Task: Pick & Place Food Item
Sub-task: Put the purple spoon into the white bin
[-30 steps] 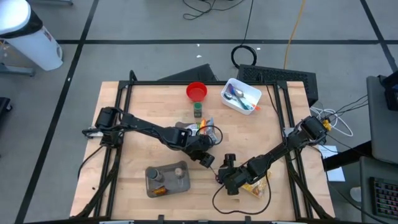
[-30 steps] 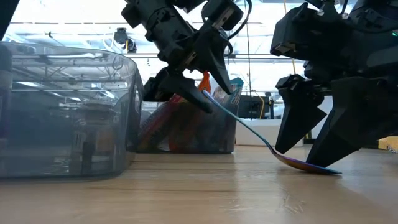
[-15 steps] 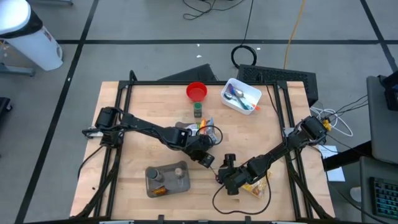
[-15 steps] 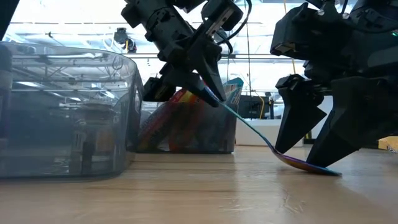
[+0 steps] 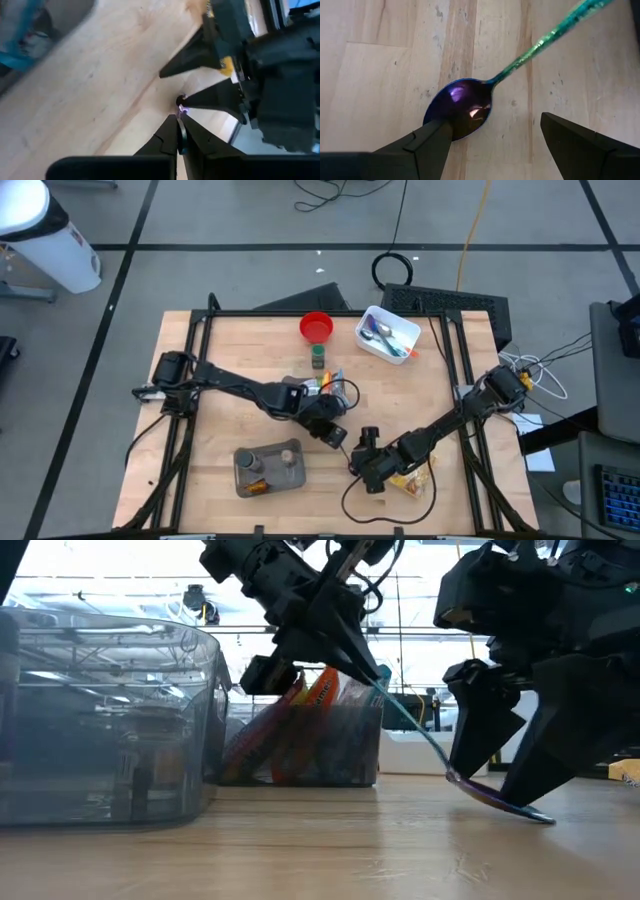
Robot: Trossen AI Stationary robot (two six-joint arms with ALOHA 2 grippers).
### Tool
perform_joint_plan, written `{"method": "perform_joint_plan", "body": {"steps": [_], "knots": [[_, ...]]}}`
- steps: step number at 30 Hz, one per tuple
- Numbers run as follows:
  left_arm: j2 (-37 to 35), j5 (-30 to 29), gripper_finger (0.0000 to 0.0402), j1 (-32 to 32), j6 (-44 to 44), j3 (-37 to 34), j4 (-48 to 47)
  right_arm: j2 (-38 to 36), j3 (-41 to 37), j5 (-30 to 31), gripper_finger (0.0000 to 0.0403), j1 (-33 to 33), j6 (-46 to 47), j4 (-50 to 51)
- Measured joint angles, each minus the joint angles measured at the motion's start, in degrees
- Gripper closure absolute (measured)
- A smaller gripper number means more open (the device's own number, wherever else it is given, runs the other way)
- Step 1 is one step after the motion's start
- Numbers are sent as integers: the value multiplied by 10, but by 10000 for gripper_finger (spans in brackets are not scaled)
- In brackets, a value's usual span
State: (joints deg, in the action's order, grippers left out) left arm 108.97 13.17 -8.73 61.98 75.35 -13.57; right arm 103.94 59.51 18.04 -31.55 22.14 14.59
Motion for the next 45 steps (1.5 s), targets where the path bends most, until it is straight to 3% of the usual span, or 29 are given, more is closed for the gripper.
{"method": "perform_joint_plan", "body": {"steps": [8, 15, 24, 29, 33, 37, 40, 45], "knots": [[-29, 8, 394, -12, -16, 0, -23, -83, -1, 0, 110, 3, 11, 6], [-85, -20, 395, -16, -43, 0, -58, -172, 0, 29, 110, 16, 27, 10], [-232, -168, 395, -23, -122, 0, -111, -268, -2, 106, 110, 54, 97, 15], [-322, -288, 395, -44, -161, 0, -126, -311, -41, 108, 110, 76, 135, -24], [-378, -391, 395, -62, -188, 0, -134, -343, -117, 119, 110, 87, 180, -171], [-403, -489, 395, -73, -216, 1, -110, -353, -217, 158, 110, 90, 178, -475], [-397, -525, 395, -74, -257, 1, -50, -331, -270, 209, 110, 94, 146, -685], [-353, -533, 395, -57, -330, 1, 101, -282, -283, 253, 110, 107, 117, -836]]}}
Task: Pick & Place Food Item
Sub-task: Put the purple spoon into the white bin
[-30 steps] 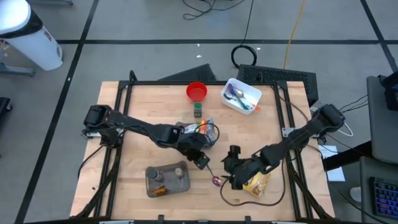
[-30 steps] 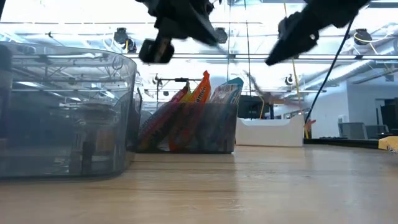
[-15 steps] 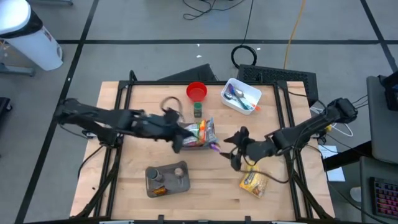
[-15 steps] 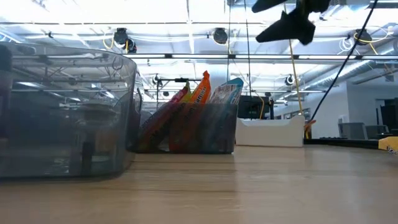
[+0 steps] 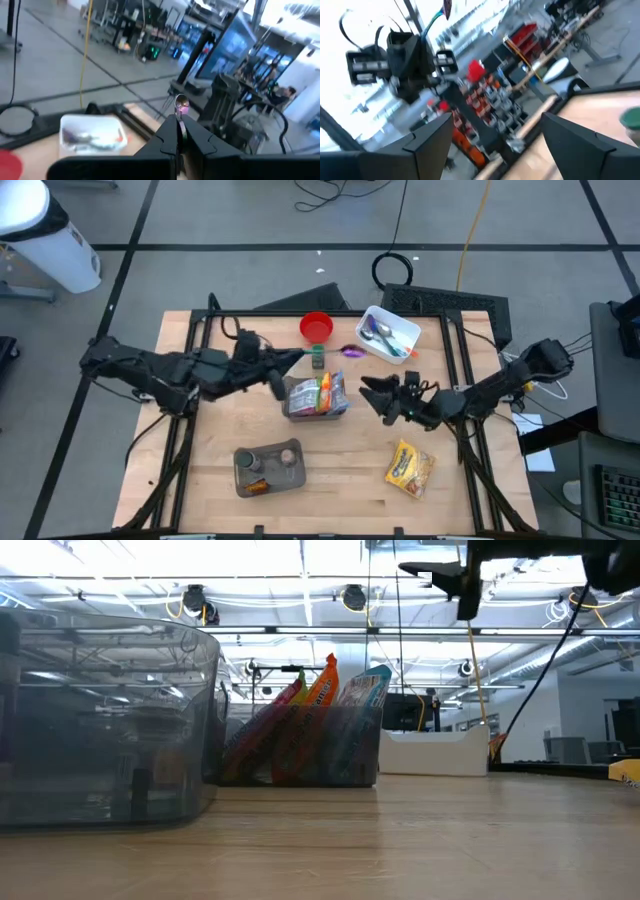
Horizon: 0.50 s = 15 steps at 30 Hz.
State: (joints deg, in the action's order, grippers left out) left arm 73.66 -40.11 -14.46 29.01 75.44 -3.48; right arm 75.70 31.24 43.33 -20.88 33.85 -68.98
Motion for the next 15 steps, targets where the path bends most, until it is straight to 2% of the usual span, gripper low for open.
{"method": "perform_joint_plan", "body": {"steps": [3, 6, 9, 11, 15], "knots": [[26, 0, 395, 13, -23, 0, 66, 31, 0, 1, 110, 15, -20, -94], [50, -1, 395, 24, -27, 0, 127, 54, 1, 1, 110, 24, -81, -201], [76, 0, 395, 34, -46, 0, 197, 59, 8, -5, 110, 40, -81, -196], [94, 10, 395, 40, -54, 0, 238, 63, 21, -34, 110, 53, -75, -206], [119, 46, 395, 53, -39, 0, 259, 68, 55, -98, 110, 70, -102, -206]]}}
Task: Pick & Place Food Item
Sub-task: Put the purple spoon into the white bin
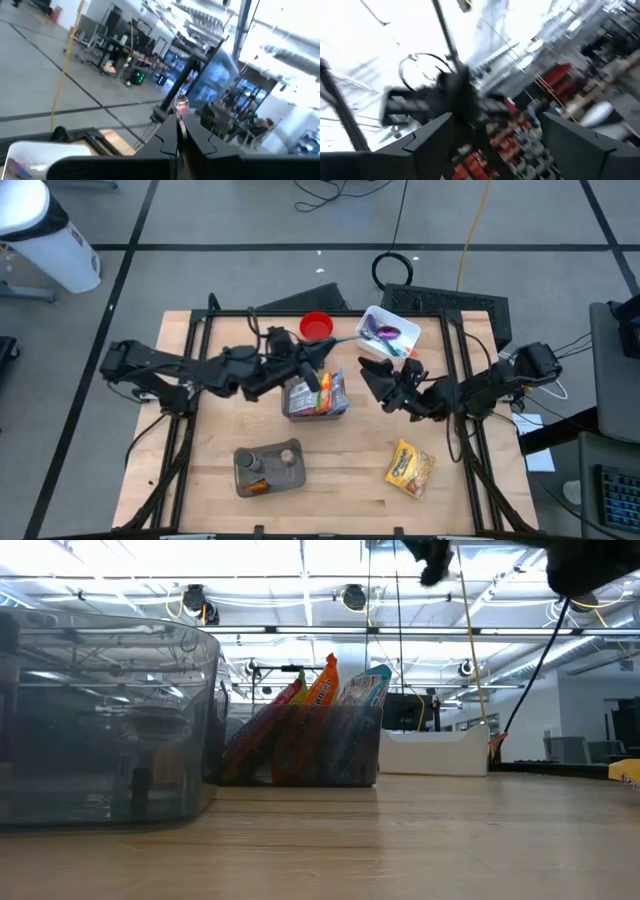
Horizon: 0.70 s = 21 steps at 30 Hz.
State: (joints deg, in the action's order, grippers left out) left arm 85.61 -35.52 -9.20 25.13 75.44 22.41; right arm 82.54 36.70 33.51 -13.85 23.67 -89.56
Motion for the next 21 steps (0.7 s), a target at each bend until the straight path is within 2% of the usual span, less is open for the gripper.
{"method": "perform_joint_plan", "body": {"steps": [7, 9, 15, 21], "knots": [[28, 31, 395, 3, -3, 0, 35, -4, 27, -15, 110, 28, -17, -1], [31, 32, 395, 3, -2, 0, 33, -6, 33, -36, 110, 36, -14, -2], [31, 34, 395, 3, -7, 0, 35, -5, 43, -40, 111, 50, -4, -2], [31, 36, 395, 3, -9, 0, 34, -8, 44, -40, 146, 56, -5, -2]]}}
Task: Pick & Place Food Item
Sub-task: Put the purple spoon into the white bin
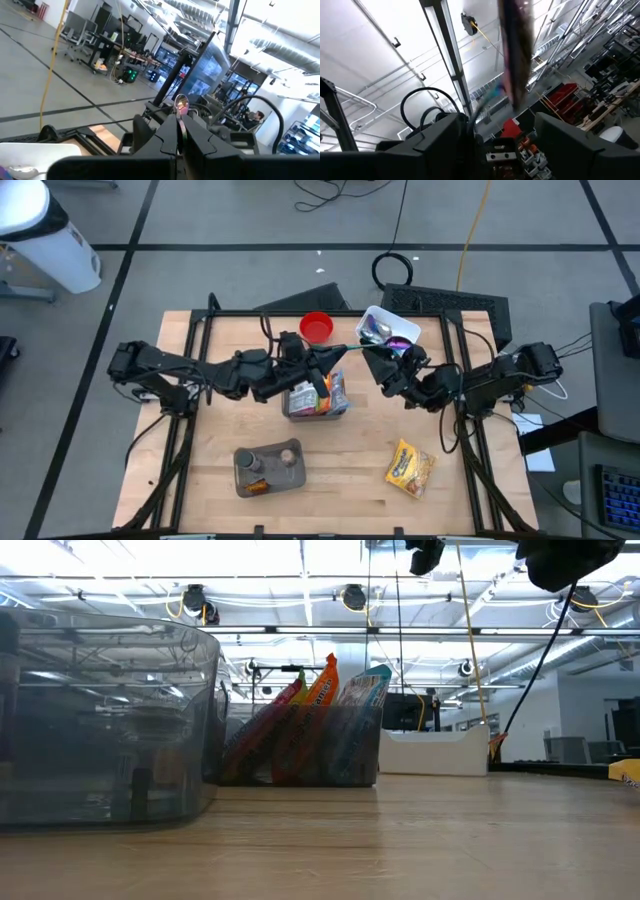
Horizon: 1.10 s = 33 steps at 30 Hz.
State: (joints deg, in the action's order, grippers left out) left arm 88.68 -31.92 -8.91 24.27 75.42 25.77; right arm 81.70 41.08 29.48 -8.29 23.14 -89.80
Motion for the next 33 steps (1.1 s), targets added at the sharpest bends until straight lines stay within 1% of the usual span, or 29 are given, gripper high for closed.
{"method": "perform_joint_plan", "body": {"steps": [5, 7, 14, 22, 28, 33], "knots": [[0, 0, 395, 0, -2, 0, -1, -1, 2, -3, 200, 1, -5, 0], [0, 1, 395, 0, -3, 0, -2, -1, 9, -12, 223, 1, -15, 0], [0, 2, 395, 0, -9, 0, -3, -1, 24, -12, 296, 1, -43, 0], [0, 2, 395, 0, -13, 0, -1, -1, 25, -14, 390, 1, -48, 0], [0, 2, 390, 0, -12, 0, -1, -1, 25, -12, 396, 4, -40, 2], [0, 3, 385, 3, -28, 0, -4, -1, 25, 6, 400, 3, -33, 5]]}}
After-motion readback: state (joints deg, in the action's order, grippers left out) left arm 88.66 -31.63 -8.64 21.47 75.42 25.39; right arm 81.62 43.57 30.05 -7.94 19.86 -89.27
